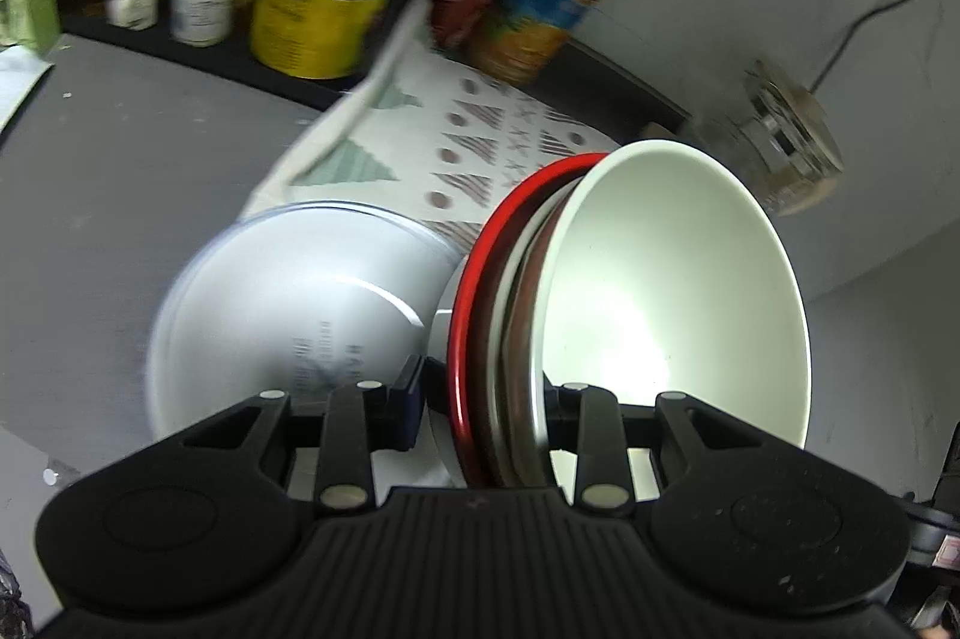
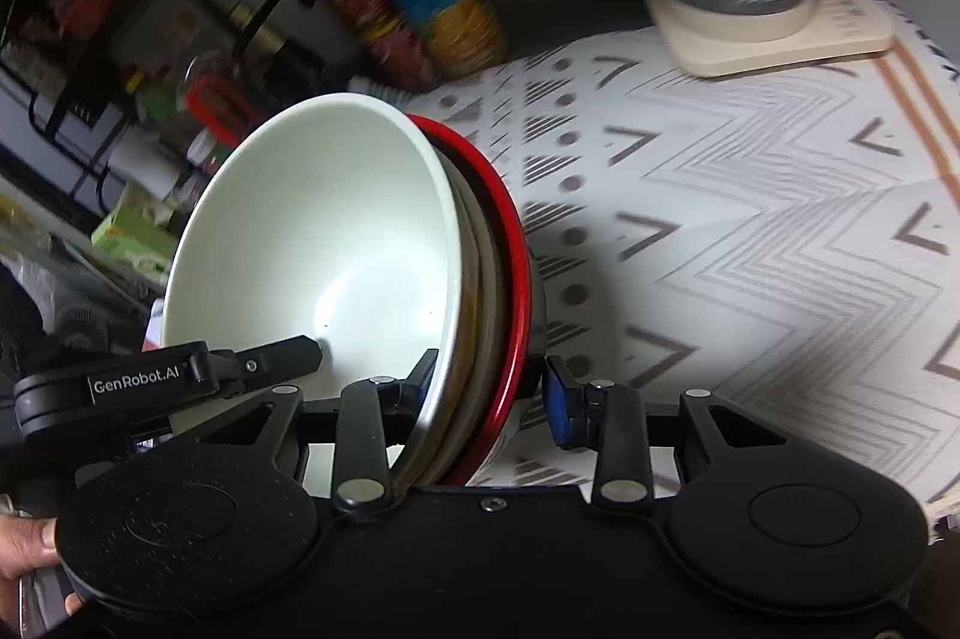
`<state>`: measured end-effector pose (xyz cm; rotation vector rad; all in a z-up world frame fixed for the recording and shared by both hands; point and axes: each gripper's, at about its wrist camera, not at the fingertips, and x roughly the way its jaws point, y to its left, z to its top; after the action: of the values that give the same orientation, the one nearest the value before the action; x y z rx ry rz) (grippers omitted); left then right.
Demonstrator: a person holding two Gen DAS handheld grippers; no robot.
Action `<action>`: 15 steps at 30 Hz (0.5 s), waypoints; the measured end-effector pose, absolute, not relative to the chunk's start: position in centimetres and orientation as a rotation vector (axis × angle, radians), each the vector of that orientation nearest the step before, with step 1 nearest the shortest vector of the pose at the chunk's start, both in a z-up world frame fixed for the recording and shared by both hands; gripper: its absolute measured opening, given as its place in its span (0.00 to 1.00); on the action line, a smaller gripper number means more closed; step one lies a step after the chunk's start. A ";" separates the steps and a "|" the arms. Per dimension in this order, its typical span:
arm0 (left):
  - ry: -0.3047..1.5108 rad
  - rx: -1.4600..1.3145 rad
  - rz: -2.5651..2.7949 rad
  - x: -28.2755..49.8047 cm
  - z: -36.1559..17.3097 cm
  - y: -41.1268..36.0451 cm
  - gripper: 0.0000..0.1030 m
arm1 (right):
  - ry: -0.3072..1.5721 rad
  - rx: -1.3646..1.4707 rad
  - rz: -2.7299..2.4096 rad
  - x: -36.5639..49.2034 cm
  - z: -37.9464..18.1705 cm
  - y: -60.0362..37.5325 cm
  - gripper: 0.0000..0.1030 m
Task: Organize plates and bowls
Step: 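Carry the nested bowls with both grippers onto the plate stack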
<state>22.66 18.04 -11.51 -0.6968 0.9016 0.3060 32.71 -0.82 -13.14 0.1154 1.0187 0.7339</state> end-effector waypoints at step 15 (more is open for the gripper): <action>0.933 -0.743 0.337 18.8 -13.6 23.8 0.30 | 1.068 0.057 0.751 29.5 -14.6 5.9 0.33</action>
<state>18.82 23.78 -13.58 -0.7433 0.9326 0.3370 29.53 5.86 -14.59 0.0573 1.0684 0.7514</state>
